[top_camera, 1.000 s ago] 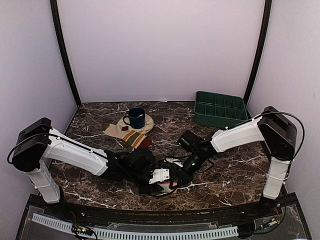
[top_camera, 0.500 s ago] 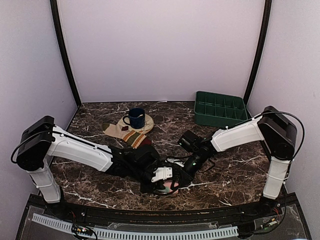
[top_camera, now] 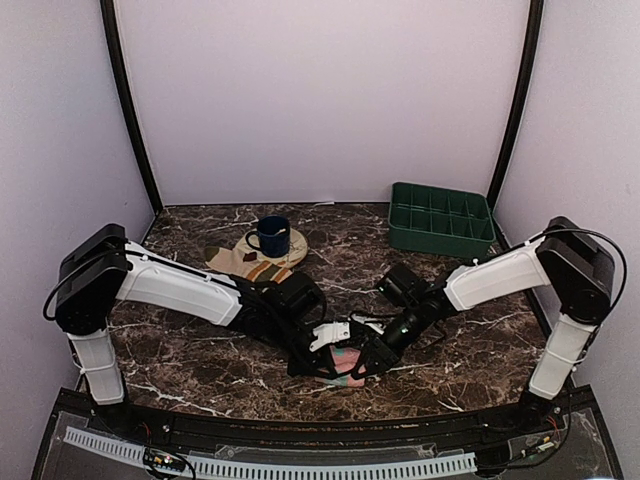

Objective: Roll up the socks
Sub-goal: Roll the sock at the center of the board.

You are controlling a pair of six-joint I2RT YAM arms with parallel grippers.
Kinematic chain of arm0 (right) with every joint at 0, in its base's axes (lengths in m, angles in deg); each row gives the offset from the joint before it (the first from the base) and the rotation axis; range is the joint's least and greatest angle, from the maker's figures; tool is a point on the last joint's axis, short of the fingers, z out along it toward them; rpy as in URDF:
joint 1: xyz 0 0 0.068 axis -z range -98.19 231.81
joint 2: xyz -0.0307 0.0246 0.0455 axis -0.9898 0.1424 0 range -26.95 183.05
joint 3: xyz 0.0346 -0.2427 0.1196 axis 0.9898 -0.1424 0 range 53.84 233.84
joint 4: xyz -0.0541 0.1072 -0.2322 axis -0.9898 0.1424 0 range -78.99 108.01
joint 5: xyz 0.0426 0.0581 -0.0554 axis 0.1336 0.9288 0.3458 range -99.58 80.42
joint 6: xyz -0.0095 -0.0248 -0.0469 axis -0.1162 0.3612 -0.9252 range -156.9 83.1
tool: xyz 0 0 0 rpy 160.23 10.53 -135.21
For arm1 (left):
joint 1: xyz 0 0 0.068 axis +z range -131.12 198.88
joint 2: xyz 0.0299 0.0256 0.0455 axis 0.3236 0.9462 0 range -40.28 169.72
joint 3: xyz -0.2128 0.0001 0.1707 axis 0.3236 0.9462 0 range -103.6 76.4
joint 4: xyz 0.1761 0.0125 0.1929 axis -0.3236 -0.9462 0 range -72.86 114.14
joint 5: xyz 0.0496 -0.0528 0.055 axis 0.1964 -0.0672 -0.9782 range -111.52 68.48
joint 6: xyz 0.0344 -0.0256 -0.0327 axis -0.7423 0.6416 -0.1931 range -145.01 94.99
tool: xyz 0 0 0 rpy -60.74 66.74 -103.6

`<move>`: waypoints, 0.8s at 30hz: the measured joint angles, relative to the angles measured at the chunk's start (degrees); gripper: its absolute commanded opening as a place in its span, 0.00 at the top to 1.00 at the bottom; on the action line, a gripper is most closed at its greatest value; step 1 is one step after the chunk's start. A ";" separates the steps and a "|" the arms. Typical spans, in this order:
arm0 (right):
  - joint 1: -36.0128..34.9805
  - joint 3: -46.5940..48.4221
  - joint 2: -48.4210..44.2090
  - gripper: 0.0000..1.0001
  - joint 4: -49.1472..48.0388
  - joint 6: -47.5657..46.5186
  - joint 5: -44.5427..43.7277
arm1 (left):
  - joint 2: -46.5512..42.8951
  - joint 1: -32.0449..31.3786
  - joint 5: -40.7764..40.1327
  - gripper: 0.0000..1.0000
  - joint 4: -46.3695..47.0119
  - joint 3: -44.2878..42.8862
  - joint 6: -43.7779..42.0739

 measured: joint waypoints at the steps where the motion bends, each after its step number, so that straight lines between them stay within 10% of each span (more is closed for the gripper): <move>1: 0.13 -0.61 -0.35 0.62 -0.55 0.52 0.00 | 0.44 0.13 0.68 1.00 -0.50 -0.52 0.07; 24: 1.99 -15.41 -15.98 0.54 -8.72 9.18 -13.42 | 6.75 4.17 14.99 1.00 -9.94 -7.28 0.92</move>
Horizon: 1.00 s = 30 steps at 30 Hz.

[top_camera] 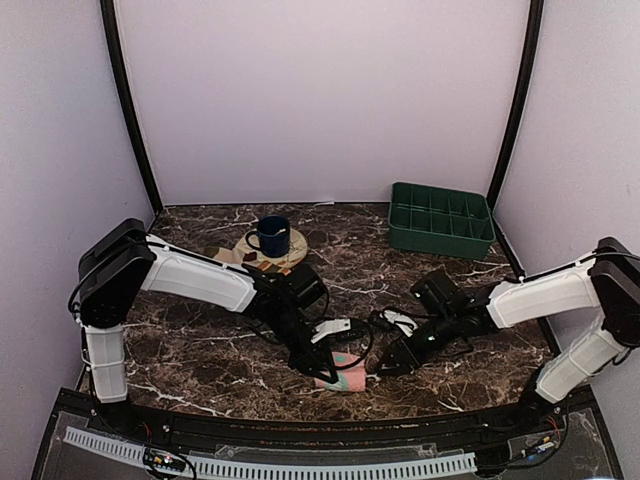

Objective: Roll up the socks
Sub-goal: Roll the sock at the center of the board.

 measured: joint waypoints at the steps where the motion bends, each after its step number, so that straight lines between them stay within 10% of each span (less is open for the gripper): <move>1: 0.00 -0.57 -0.68 0.54 -0.24 0.22 -0.66 | 0.31 0.09 0.57 1.00 -0.44 -0.31 0.00; 14: -9.27 -3.67 -14.34 0.53 -0.28 2.54 -18.21 | 4.31 1.31 7.67 1.00 -6.75 -4.35 -0.66; 30: -29.64 4.85 -8.57 0.48 4.92 1.88 -39.08 | 7.06 1.88 13.22 1.00 -11.56 -6.23 -1.73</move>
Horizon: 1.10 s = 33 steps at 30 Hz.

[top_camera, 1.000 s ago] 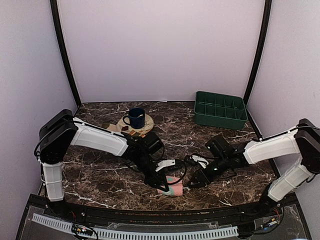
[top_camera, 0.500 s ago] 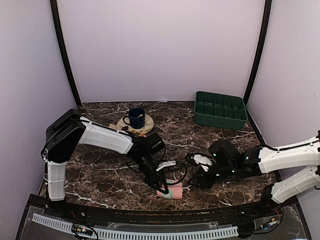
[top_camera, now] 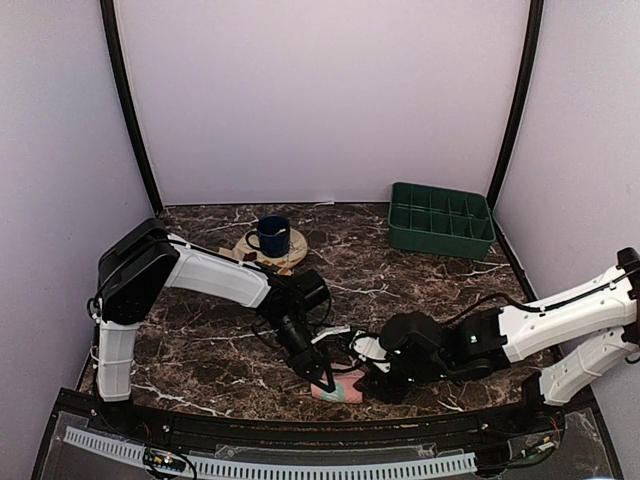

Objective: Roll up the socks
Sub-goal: Roll the sock at the center of the board.

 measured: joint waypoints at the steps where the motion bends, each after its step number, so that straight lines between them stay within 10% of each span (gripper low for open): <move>1: -0.94 0.90 1.18 0.48 0.17 -0.31 -0.72 | 0.09 0.00 0.15 1.00 -0.09 0.00 -0.02; 26: -5.40 10.67 17.07 0.45 4.28 -9.11 -3.32 | 0.96 0.44 2.23 1.00 -2.69 -0.24 -0.50; 33: -5.40 12.20 19.06 0.61 5.03 -11.21 -3.61 | 1.38 0.61 2.91 1.00 -2.99 -0.35 -1.09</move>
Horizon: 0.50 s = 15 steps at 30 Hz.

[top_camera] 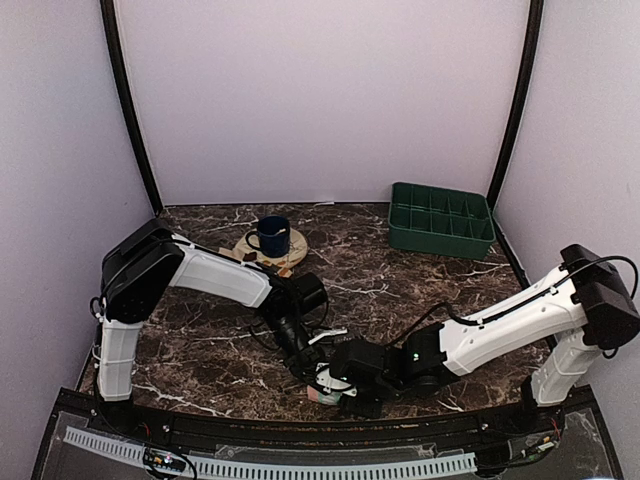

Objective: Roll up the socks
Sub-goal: Roll the sock at the center of the board.

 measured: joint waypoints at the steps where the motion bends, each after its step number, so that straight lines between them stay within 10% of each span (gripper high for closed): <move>1: 0.02 0.15 0.15 0.67 0.11 -0.24 0.00 | 0.04 0.04 0.13 1.00 -0.07 0.00 -0.04; 15: 2.69 3.67 2.32 0.99 3.80 -0.85 6.60 | 0.33 0.72 0.11 0.78 -1.46 -0.52 0.66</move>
